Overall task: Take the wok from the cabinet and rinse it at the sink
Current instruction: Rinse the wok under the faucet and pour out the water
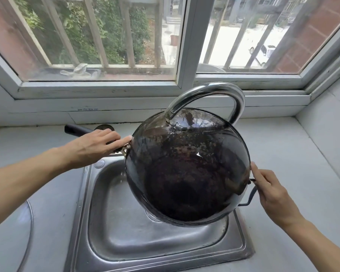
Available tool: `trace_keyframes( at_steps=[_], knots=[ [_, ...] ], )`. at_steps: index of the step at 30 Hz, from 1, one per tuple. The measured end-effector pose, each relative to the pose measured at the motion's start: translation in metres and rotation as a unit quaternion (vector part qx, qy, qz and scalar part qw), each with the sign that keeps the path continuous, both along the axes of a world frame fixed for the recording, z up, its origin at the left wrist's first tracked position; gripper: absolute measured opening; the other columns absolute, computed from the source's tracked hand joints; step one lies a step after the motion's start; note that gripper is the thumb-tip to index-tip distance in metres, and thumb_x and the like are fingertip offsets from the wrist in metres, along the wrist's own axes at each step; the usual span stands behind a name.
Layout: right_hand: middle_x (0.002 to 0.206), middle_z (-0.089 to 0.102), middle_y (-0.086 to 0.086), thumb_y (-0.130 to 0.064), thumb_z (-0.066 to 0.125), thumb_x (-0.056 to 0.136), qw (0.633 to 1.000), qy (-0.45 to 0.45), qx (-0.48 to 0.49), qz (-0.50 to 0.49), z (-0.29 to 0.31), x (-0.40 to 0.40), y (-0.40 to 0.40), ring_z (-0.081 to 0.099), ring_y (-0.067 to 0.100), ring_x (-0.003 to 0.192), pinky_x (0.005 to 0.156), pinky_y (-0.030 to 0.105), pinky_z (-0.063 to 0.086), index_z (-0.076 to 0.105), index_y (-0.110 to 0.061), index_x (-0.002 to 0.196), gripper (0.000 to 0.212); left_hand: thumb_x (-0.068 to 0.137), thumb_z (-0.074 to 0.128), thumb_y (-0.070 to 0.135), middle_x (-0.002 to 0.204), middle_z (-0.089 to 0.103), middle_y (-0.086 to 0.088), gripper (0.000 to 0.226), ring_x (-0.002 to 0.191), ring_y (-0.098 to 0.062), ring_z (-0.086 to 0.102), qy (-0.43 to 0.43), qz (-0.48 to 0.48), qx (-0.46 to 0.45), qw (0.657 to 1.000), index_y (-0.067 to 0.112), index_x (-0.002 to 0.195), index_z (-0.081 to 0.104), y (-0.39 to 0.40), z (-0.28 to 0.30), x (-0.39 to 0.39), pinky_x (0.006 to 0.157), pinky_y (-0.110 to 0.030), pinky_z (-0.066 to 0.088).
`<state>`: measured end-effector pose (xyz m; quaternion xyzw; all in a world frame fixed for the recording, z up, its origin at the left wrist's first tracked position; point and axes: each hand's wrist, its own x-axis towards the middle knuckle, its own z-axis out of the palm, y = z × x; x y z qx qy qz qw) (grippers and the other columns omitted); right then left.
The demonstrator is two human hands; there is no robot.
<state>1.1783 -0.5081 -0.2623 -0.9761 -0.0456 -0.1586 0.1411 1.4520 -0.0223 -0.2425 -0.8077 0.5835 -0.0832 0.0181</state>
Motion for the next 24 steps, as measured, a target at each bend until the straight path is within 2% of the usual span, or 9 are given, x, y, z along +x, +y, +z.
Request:
trace_keyframes(
  at_steps=[2, 5, 7, 9, 11, 16, 18, 21, 24],
  knots=[
    [0.111, 0.05, 0.009, 0.011, 0.046, 0.087, 1.0, -0.001, -0.001, 0.009, 0.001, 0.008, 0.003, 0.056, 0.028, 0.082, 0.072, 0.034, 0.049, 0.024, -0.021, 0.154, 0.077, 0.078, 0.07, -0.003, 0.113, 0.052, -0.009, 0.095, 0.088, -0.029, 0.053, 0.001, 0.01, -0.001, 1.0, 0.018, 0.155, 0.017, 0.008, 0.0, -0.002, 0.073, -0.041, 0.05],
    [0.112, 0.049, 0.007, 0.023, 0.052, 0.082, 1.0, 0.006, 0.013, 0.021, 0.002, 0.02, 0.01, 0.054, 0.019, 0.082, 0.071, 0.032, 0.049, 0.022, -0.024, 0.155, 0.091, 0.08, 0.07, -0.002, 0.114, 0.053, -0.01, 0.092, 0.087, -0.03, 0.054, 0.01, 0.025, -0.01, 1.0, 0.018, 0.154, 0.019, 0.02, 0.001, -0.003, 0.069, -0.041, 0.051],
    [0.112, 0.048, 0.006, 0.02, 0.05, 0.083, 0.999, 0.006, 0.016, 0.031, 0.004, 0.028, 0.015, 0.052, 0.014, 0.082, 0.071, 0.029, 0.048, 0.024, -0.022, 0.155, 0.086, 0.081, 0.069, 0.0, 0.114, 0.053, -0.011, 0.086, 0.087, -0.03, 0.055, 0.009, 0.032, -0.014, 0.999, 0.015, 0.153, 0.023, 0.027, 0.002, -0.005, 0.068, -0.041, 0.051],
    [0.112, 0.048, 0.006, 0.012, 0.047, 0.085, 0.999, 0.002, 0.012, 0.043, 0.006, 0.037, 0.019, 0.052, 0.017, 0.083, 0.072, 0.028, 0.047, 0.028, -0.016, 0.153, 0.076, 0.087, 0.064, 0.003, 0.114, 0.053, -0.011, 0.076, 0.088, -0.031, 0.055, 0.005, 0.037, -0.018, 0.999, 0.014, 0.152, 0.025, 0.036, 0.001, -0.007, 0.07, -0.042, 0.052],
    [0.111, 0.05, 0.007, 0.012, 0.048, 0.086, 0.999, 0.001, 0.008, 0.052, 0.006, 0.045, 0.023, 0.054, 0.022, 0.085, 0.075, 0.028, 0.048, 0.032, -0.01, 0.15, 0.069, 0.09, 0.059, 0.006, 0.115, 0.053, -0.011, 0.072, 0.09, -0.032, 0.055, 0.002, 0.042, -0.017, 0.999, 0.013, 0.152, 0.025, 0.045, -0.001, -0.007, 0.07, -0.043, 0.052],
    [0.111, 0.05, 0.006, 0.025, 0.059, 0.077, 0.998, 0.015, 0.0, 0.068, 0.005, 0.064, 0.032, 0.057, 0.026, 0.084, 0.072, 0.035, 0.053, 0.035, -0.008, 0.149, 0.082, 0.098, 0.037, 0.023, 0.115, 0.055, -0.011, 0.055, 0.092, -0.031, 0.057, -0.002, 0.055, -0.017, 0.998, 0.01, 0.15, 0.031, 0.066, -0.002, -0.017, 0.071, -0.045, 0.054],
    [0.111, 0.049, 0.004, 0.027, 0.058, 0.076, 0.997, 0.013, 0.0, 0.077, 0.006, 0.07, 0.037, 0.057, 0.026, 0.084, 0.07, 0.037, 0.054, 0.035, -0.008, 0.149, 0.084, 0.097, 0.037, 0.022, 0.111, 0.056, -0.012, 0.054, 0.088, -0.031, 0.057, -0.005, 0.06, -0.019, 0.998, 0.009, 0.149, 0.033, 0.074, -0.002, -0.022, 0.071, -0.045, 0.055],
    [0.113, 0.049, 0.006, 0.029, 0.057, 0.074, 0.995, 0.003, -0.002, 0.102, 0.006, 0.079, 0.045, 0.056, 0.023, 0.094, 0.078, 0.035, 0.054, 0.036, -0.005, 0.148, 0.084, 0.096, 0.038, 0.02, 0.107, 0.056, -0.011, 0.052, 0.083, -0.03, 0.056, -0.011, 0.066, -0.02, 0.998, 0.007, 0.147, 0.036, 0.087, -0.003, -0.028, 0.071, -0.045, 0.055],
    [0.117, 0.051, 0.009, 0.03, 0.056, 0.074, 0.994, 0.003, 0.003, 0.113, 0.005, 0.089, 0.052, 0.059, 0.028, 0.101, 0.08, 0.04, 0.055, 0.036, -0.008, 0.149, 0.087, 0.095, 0.039, 0.019, 0.106, 0.056, -0.01, 0.052, 0.081, -0.031, 0.057, -0.01, 0.075, -0.023, 0.997, 0.006, 0.145, 0.038, 0.099, -0.001, -0.032, 0.071, -0.045, 0.055]
  ],
)
